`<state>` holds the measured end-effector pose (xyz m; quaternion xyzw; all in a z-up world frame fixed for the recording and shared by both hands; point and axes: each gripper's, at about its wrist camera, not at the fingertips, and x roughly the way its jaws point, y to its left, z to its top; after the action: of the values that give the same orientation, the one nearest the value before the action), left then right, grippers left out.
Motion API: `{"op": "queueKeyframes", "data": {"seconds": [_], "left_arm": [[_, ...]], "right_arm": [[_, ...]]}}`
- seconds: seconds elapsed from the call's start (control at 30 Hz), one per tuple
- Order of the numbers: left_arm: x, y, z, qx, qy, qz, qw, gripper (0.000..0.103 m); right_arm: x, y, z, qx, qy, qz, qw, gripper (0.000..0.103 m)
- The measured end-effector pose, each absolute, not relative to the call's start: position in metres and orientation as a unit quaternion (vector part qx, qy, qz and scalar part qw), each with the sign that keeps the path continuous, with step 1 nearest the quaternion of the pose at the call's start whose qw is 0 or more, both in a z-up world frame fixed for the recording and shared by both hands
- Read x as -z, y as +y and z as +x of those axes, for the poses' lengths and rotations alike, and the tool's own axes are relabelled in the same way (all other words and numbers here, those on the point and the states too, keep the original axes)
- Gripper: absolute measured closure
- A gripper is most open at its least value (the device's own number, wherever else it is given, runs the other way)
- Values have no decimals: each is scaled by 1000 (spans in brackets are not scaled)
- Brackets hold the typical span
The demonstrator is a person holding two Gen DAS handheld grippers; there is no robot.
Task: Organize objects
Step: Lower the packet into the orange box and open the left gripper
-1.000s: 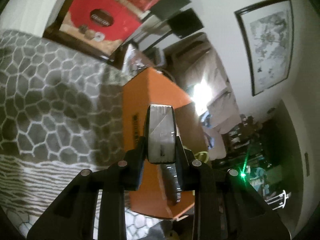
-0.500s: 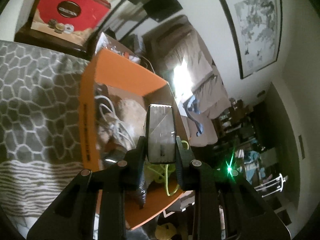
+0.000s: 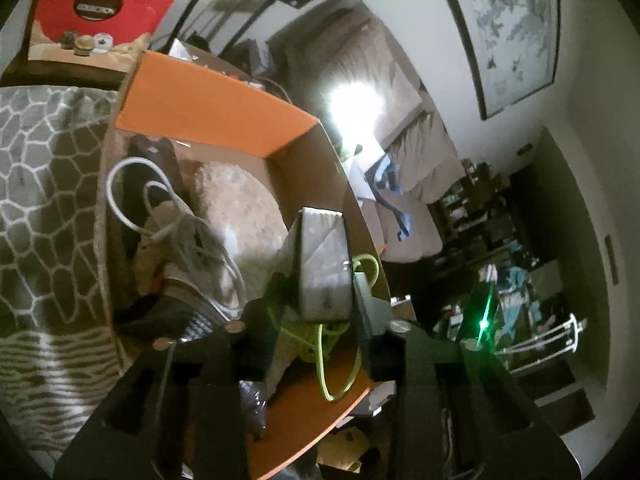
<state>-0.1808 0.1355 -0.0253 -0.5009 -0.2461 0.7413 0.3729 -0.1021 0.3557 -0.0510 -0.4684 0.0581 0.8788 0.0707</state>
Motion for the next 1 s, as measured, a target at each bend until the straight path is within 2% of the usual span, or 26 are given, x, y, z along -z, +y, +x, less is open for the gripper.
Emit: {"op": "queueKeyframes", "data": {"seconds": [0.07, 0.1, 0.13, 0.43, 0.53, 0.87, 0.97, 1.0], "left_arm": [[24, 136, -178, -747, -240, -497, 371, 51], [22, 135, -177, -750, -237, -495, 369, 41], [20, 133, -176, -753, -234, -493, 368, 38], [-12, 107, -155, -805, -171, -467, 323, 29], [-19, 94, -148, -817, -158, -462, 306, 18], [-23, 63, -132, -842, -125, -456, 260, 17], [-24, 53, -126, -851, -118, -451, 243, 6], [-26, 49, -122, -855, -115, -446, 238, 4]], "right_arm": [[51, 356, -102, -879, 59, -468, 70, 87], [51, 356, -102, -879, 60, -468, 70, 87], [50, 356, -102, -879, 60, -468, 70, 87], [47, 359, -101, -881, 58, -464, 77, 87], [45, 361, -98, -881, 56, -462, 82, 87], [34, 363, -87, -888, 54, -449, 90, 87], [25, 360, -81, -893, 47, -438, 93, 86], [23, 359, -79, -894, 45, -436, 95, 83]]}}
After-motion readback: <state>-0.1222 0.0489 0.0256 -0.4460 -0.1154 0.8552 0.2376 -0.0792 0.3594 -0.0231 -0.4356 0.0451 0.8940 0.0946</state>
